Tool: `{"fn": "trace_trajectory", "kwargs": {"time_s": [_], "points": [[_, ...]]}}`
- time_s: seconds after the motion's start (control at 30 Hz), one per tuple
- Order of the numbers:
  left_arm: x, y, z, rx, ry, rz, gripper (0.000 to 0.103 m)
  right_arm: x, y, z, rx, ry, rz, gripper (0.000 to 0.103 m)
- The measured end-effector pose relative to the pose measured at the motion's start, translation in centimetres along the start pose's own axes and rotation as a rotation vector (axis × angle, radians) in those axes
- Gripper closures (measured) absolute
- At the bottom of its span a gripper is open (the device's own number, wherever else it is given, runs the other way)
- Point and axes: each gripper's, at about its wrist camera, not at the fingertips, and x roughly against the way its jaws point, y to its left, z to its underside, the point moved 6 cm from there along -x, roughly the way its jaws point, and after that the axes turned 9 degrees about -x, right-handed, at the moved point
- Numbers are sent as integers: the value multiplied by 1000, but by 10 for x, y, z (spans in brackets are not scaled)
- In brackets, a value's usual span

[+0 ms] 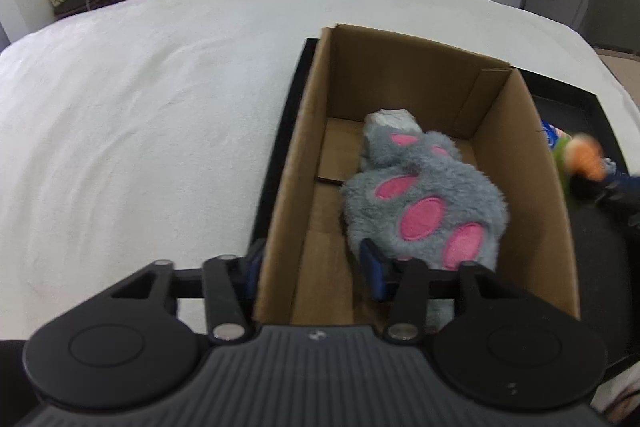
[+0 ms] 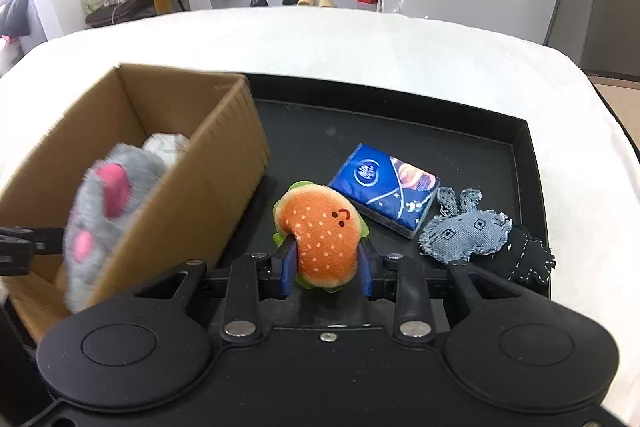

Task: Organize soft objects
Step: 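Lift the burger plush with the right gripper and release it into the box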

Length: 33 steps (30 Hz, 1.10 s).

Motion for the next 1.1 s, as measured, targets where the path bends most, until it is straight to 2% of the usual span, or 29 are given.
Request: {"fn": "trace_trajectory", "kwargs": {"time_s": [0.03,0.07,0.1,0.17,0.27,0.33,0.37,0.4,0.47,0.63,0.77,0.97,1.1], "points": [[-2,1,1,3,3,-4,77,8,5,-3,16,-29,-1,73],[-3,2,1,11,6,-1,83,13,10,-8,41,-63,10,73],[-5,2,2,11,7,2,93,21,14,-12,59,-87,27,73],[-5,0,0,7,1,1,93,36,22,-22,63,-119,29,73],[-3,-4,0,-3,-5,-19,93,47,41,-36,82,-106,-9,73],[-8,1,6,60,20,7,93,44,56,-43,113,-94,-2,73],[-8,2,6,79,27,12,93,40,60,-45,87,-91,-10,73],[-7,3,6,86,23,12,93,32,60,-45,40,-64,10,73],[-6,-2,6,40,8,0,93,19,65,-39,19,-45,-17,73],[-5,5,5,73,16,66,91,12,79,-37,103,-52,-1,73],[-2,2,10,56,-9,70,90,3,76,-38,122,-78,23,73],[4,4,12,62,-12,73,89,9,93,-30,208,-122,71,69],[1,9,7,83,-13,80,89,12,99,-30,232,-126,59,65]]}}
